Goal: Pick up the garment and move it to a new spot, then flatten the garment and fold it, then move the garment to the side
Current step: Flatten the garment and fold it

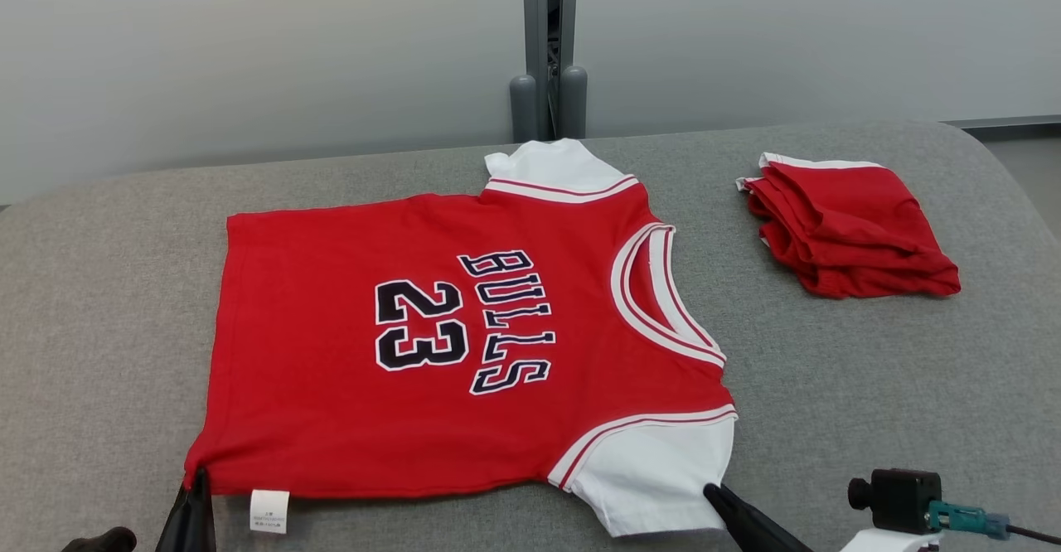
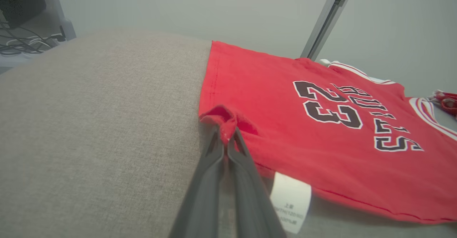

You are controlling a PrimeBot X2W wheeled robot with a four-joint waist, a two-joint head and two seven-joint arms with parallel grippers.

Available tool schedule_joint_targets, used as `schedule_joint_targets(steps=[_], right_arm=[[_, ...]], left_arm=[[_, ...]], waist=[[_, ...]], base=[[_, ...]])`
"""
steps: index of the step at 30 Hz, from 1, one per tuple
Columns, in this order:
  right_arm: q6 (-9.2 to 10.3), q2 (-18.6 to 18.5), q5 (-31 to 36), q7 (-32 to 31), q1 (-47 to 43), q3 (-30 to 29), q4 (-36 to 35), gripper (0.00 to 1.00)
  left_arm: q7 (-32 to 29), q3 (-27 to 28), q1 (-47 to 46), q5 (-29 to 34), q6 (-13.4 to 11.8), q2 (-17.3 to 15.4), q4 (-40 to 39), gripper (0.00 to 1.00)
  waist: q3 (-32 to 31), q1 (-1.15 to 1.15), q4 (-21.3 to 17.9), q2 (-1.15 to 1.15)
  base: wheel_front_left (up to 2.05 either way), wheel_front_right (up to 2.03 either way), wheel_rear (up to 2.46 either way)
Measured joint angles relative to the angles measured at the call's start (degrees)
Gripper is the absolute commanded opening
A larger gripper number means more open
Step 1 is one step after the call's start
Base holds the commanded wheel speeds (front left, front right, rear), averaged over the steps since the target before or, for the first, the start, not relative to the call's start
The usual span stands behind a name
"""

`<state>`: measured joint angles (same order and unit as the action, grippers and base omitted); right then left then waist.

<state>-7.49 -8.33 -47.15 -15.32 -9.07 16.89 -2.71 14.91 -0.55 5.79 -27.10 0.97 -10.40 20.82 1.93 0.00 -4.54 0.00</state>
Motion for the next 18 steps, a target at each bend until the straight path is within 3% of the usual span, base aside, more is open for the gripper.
schedule_joint_targets(steps=[10,18], right_arm=[[0.0,0.5,2.8,2.4,7.2,-0.3,-0.4,0.0],[0.0,-0.4,2.8,4.9,17.5,2.0,8.4,0.0]], left_arm=[[-0.1,-0.3,-3.8,0.8,1.0,-1.7,-0.3,0.0],[-2.3,-1.9,-10.6,0.9,2.1,-2.9,3.5,0.0]], waist=[[0.6,0.0,0.7,0.0],[2.2,0.0,0.5,0.0]], base=[[0.0,0.0,0.0],[0.0,0.0,0.0]])
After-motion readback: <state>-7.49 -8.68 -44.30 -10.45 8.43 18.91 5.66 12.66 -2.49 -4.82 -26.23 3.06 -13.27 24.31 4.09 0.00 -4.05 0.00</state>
